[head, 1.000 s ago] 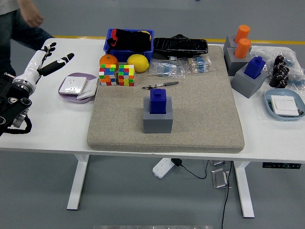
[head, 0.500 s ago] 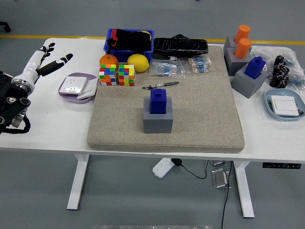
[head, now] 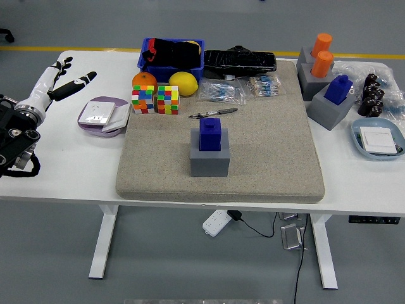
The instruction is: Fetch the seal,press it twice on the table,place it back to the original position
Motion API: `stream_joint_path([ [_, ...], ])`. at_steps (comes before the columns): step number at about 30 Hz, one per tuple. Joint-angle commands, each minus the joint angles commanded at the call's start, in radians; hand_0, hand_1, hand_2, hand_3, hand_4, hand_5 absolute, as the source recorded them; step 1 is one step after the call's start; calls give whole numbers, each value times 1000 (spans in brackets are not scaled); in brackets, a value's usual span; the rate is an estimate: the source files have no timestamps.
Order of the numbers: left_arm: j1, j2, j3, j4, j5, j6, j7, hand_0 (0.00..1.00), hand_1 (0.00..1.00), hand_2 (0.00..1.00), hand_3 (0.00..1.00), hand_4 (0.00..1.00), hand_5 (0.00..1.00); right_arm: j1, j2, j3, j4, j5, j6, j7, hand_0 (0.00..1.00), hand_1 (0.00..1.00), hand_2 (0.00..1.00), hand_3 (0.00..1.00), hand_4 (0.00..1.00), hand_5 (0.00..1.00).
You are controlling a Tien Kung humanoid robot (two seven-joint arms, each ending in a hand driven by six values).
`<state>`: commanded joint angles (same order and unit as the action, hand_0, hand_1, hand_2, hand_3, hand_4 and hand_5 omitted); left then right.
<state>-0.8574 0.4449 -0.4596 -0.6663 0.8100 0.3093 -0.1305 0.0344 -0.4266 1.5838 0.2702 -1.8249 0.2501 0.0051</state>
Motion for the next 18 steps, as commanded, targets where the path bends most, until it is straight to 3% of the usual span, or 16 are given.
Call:
stream_joint_path([
  [18,-5,1,0,4,2,-3,5,998,998,988,984,859,664,3,0,1,-2,-1,0,1,804,706,688,650,786,544],
])
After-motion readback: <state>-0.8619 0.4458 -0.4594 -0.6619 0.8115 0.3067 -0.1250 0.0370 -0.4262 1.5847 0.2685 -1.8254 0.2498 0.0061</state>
